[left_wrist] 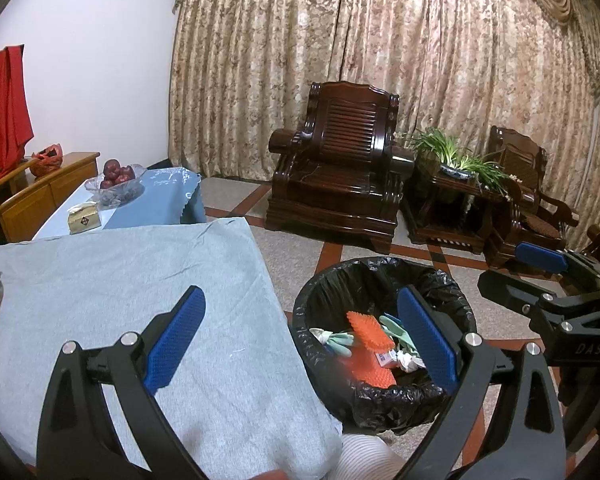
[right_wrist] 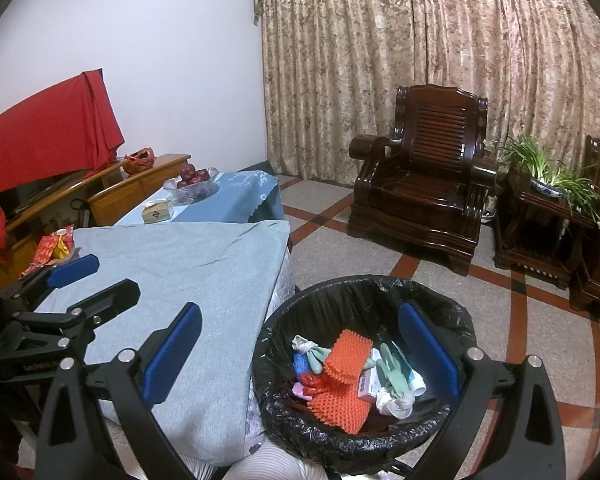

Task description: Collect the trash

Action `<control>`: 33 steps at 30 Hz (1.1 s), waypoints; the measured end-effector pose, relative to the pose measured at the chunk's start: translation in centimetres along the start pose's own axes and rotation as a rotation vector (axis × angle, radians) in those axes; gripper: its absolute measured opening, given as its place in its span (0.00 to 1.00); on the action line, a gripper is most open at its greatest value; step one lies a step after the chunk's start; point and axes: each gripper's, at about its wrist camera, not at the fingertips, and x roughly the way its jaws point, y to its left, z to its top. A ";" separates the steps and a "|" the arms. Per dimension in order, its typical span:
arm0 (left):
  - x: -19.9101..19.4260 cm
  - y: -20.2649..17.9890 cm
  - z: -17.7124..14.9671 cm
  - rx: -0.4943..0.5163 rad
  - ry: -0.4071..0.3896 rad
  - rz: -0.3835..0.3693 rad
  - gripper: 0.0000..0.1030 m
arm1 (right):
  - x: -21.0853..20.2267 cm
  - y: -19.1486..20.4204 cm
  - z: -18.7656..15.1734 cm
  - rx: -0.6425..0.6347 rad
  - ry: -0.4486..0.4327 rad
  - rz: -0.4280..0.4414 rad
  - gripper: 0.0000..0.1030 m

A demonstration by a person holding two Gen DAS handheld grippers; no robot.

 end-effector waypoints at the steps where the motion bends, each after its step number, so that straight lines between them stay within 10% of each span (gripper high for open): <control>1: 0.0 0.0 0.0 -0.001 0.001 -0.001 0.91 | 0.0 0.1 0.0 0.000 0.000 -0.001 0.94; 33: -0.1 -0.1 0.2 0.001 0.003 0.002 0.91 | 0.0 0.0 0.1 0.000 0.001 0.000 0.94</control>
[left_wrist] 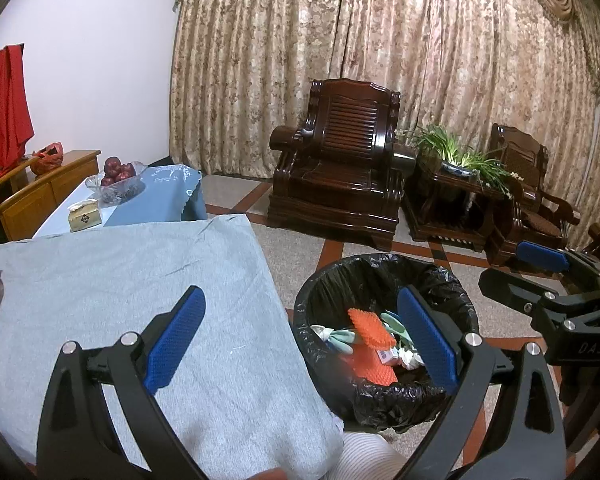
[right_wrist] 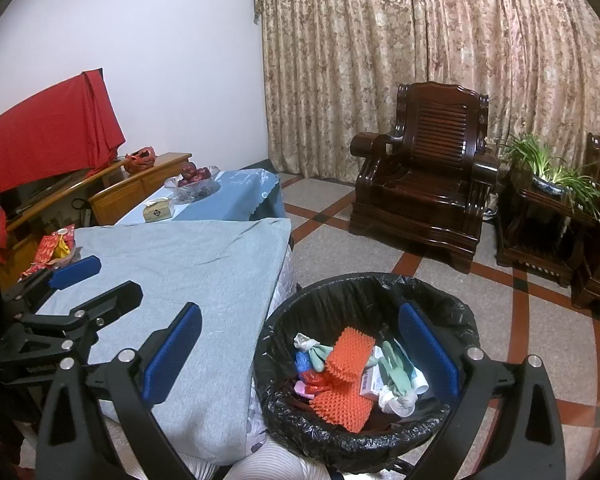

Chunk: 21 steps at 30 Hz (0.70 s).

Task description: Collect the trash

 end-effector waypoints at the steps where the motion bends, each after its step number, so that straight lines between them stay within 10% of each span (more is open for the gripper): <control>1: -0.1 0.1 0.0 0.001 0.001 0.000 0.91 | 0.0 0.1 0.0 -0.001 0.000 0.000 0.94; 21: -0.2 -0.1 0.2 0.001 -0.001 0.001 0.91 | 0.2 0.4 -0.4 0.001 0.006 0.001 0.94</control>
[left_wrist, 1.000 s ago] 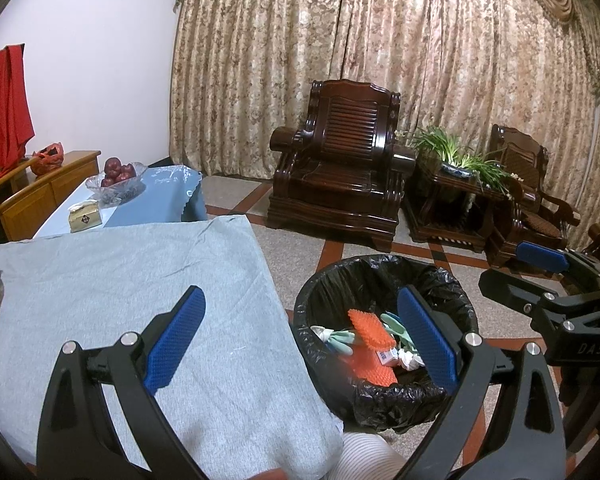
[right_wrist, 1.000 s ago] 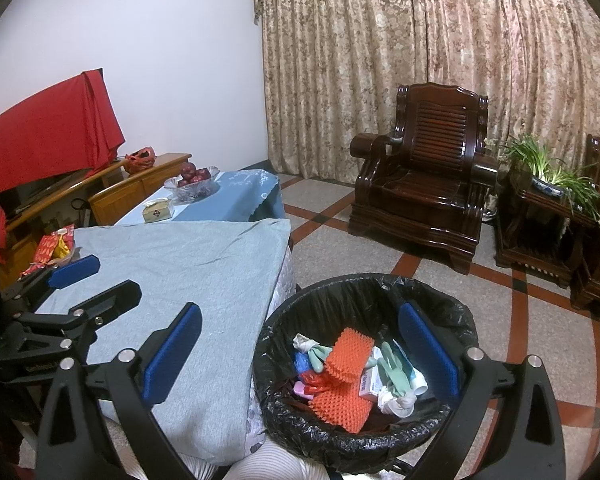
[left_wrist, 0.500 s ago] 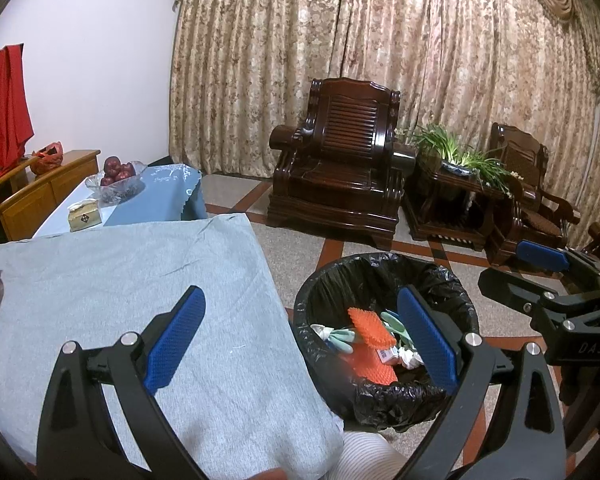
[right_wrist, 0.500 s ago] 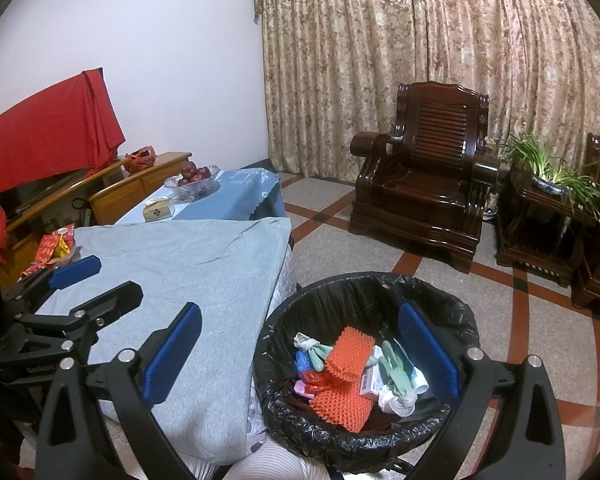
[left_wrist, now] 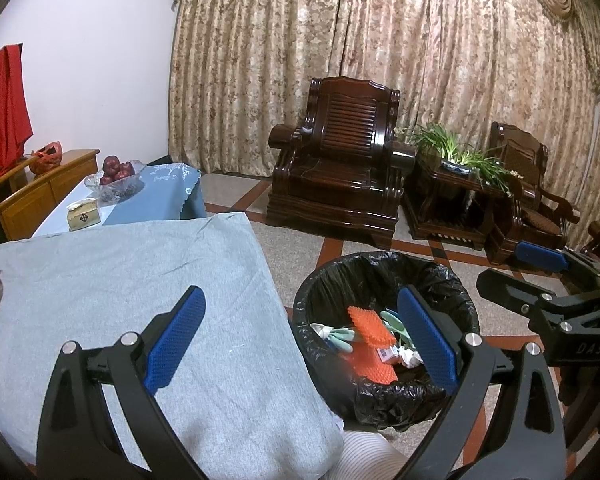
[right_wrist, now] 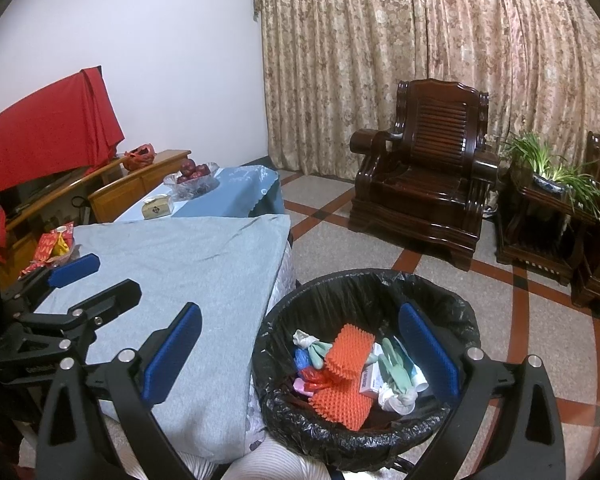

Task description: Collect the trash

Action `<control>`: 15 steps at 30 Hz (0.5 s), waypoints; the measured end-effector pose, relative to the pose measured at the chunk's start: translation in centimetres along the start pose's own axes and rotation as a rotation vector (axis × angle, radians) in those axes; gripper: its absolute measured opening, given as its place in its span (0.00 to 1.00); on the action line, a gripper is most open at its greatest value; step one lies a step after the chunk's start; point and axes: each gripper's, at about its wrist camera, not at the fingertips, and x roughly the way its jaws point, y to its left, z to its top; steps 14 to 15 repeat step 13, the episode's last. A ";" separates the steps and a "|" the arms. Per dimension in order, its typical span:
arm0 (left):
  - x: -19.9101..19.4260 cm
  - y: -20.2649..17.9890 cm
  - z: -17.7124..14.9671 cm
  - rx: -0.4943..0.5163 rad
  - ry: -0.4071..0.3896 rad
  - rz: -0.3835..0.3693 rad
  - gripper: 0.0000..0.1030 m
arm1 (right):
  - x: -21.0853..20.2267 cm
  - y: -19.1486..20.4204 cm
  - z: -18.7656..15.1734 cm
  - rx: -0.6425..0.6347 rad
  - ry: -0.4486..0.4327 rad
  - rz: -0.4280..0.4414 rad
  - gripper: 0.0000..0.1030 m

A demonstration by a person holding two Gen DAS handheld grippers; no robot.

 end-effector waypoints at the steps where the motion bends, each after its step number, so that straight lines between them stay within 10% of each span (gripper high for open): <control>1: 0.1 -0.1 0.0 0.001 0.001 0.001 0.91 | -0.1 0.1 -0.1 0.000 0.000 0.000 0.94; 15: -0.3 0.6 0.1 0.002 0.005 0.003 0.91 | -0.1 0.2 -0.2 -0.001 0.001 0.001 0.94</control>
